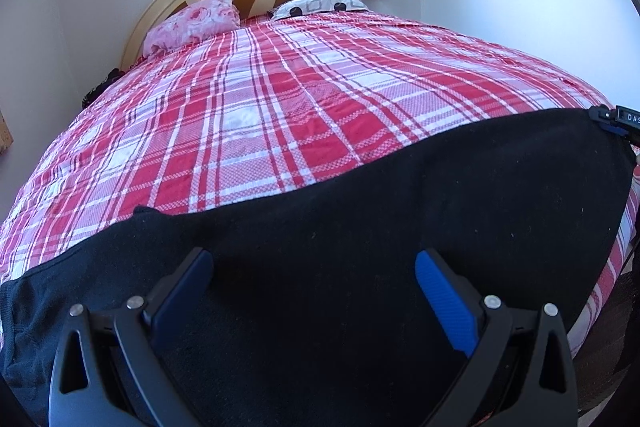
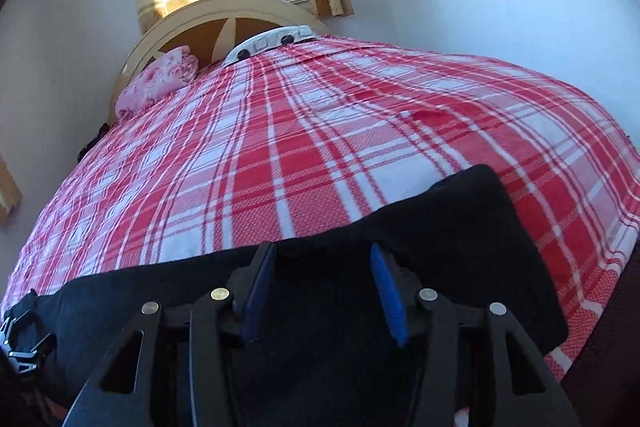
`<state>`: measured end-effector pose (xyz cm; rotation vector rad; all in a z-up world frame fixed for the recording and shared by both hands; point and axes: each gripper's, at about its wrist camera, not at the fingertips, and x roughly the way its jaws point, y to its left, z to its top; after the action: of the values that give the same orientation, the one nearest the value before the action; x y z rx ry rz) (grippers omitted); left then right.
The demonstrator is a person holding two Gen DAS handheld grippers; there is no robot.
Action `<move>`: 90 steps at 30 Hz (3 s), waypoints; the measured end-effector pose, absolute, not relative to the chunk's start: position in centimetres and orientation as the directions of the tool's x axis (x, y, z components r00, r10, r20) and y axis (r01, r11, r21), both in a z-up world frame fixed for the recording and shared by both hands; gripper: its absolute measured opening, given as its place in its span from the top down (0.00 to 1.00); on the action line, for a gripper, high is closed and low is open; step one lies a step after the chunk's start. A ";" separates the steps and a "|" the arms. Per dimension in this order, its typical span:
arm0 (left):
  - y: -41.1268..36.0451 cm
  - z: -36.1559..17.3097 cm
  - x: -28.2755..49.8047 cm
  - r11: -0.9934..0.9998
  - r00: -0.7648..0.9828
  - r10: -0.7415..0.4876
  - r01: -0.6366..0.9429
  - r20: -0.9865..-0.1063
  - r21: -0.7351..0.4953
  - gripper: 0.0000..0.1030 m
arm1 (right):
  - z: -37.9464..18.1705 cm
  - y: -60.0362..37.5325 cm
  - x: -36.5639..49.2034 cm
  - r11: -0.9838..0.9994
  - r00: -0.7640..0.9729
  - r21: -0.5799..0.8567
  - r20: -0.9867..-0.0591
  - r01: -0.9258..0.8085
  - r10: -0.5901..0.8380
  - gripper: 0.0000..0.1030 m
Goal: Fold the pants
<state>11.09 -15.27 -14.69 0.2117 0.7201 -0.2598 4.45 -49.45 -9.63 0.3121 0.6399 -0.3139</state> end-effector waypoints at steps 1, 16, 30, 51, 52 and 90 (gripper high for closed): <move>-15.2 -14.6 11.0 0.948 0.723 -0.163 0.304 -0.671 0.097 0.00 | -9.6 -49.7 4.4 0.902 0.757 0.190 -0.623 0.387 -0.194 0.51; -16.2 -15.5 8.0 0.925 0.713 -0.222 0.370 -0.665 0.088 0.00 | -10.6 -51.4 -1.9 0.836 0.683 0.287 -0.717 0.468 -0.137 0.49; -15.1 -15.9 6.5 0.910 0.728 -0.249 0.401 -0.639 0.102 0.00 | -10.2 -49.4 -1.0 0.881 0.648 0.188 -0.744 0.435 -0.161 0.48; -19.3 -12.2 9.9 0.913 0.697 -0.254 0.401 -0.671 0.072 0.00 | -7.6 -59.3 -1.5 0.839 0.675 0.219 -0.705 0.499 -0.217 0.45; -19.8 -12.5 10.3 0.912 0.692 -0.249 0.402 -0.677 0.076 0.00 | -7.8 -59.9 -1.6 0.833 0.684 0.244 -0.700 0.497 -0.203 0.45; -20.0 -14.8 10.3 0.910 0.658 -0.313 0.414 -0.684 -0.017 0.00 | -10.9 -60.3 -0.3 0.860 0.730 0.397 -0.683 0.321 0.042 0.79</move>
<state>10.32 -20.00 -14.81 0.1448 0.7460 -0.4134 -0.26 -60.32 -10.89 0.5245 0.7449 -0.1615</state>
